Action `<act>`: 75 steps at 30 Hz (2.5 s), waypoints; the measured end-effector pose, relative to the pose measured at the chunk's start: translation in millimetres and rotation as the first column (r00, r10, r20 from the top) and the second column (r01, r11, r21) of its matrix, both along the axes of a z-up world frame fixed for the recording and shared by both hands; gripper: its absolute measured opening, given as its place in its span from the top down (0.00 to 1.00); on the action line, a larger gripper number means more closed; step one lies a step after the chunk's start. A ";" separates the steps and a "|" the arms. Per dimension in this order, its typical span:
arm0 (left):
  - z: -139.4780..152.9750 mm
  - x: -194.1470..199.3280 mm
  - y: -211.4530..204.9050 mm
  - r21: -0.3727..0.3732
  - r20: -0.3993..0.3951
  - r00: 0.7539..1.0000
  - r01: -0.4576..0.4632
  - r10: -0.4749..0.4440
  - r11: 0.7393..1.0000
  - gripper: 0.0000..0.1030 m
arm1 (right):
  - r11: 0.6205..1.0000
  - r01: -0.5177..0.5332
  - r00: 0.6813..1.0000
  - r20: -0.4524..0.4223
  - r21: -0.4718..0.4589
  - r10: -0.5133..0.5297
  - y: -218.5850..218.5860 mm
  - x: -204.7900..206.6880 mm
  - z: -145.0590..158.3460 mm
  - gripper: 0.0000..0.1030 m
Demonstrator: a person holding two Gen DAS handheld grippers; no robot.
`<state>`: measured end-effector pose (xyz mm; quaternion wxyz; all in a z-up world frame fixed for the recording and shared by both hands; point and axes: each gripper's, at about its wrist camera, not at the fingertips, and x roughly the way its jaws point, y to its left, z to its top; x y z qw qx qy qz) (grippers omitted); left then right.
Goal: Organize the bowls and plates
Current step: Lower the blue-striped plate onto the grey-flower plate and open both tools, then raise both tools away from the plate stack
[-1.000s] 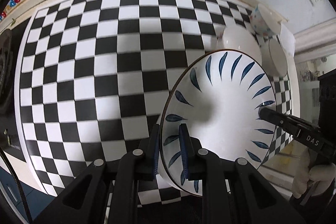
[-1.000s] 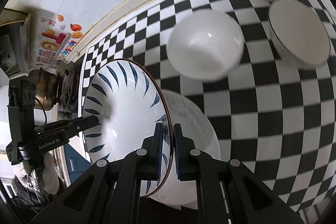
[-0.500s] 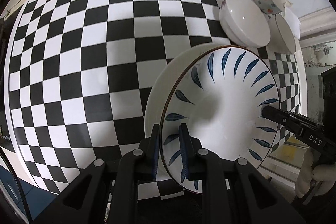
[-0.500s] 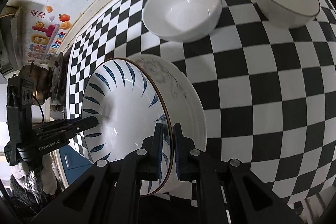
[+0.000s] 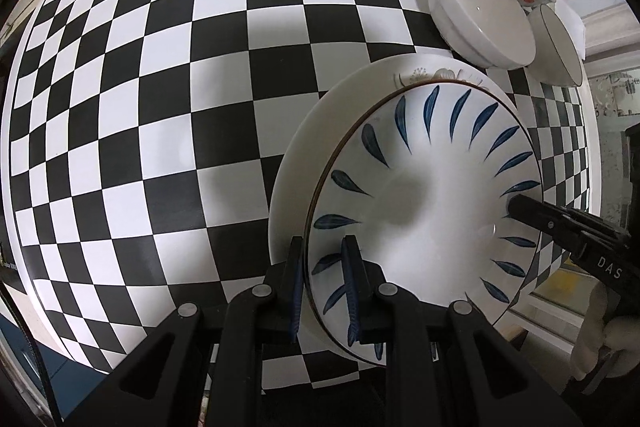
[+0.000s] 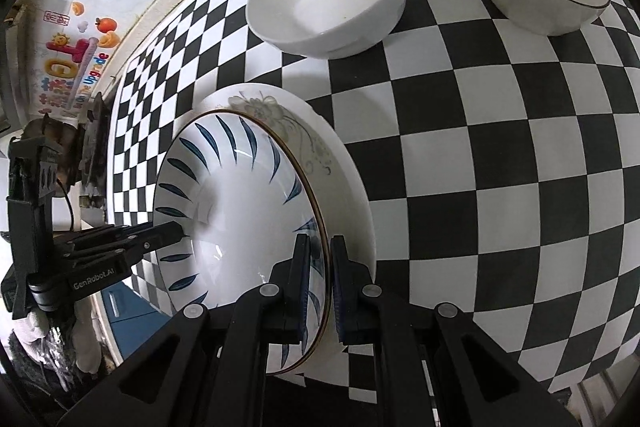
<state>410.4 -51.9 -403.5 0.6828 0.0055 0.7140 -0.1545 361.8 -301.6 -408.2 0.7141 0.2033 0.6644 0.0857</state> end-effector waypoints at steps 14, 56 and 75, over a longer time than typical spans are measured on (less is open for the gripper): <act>-3.8 -1.0 -5.9 0.024 -0.018 1.000 -0.015 0.015 1.000 0.84 | 0.997 -0.004 1.000 -0.004 -0.078 0.004 6.3 5.8 4.0 0.85; 148.6 -63.5 -8.7 0.002 0.148 0.988 -0.048 0.047 0.999 0.83 | 0.953 0.029 0.988 0.151 -0.303 0.018 42.9 -62.4 164.8 0.27; 229.9 -99.4 6.6 -0.049 0.205 0.974 -0.090 0.098 0.995 0.83 | 0.955 0.029 0.969 0.244 -0.295 0.046 43.3 -97.9 266.7 0.26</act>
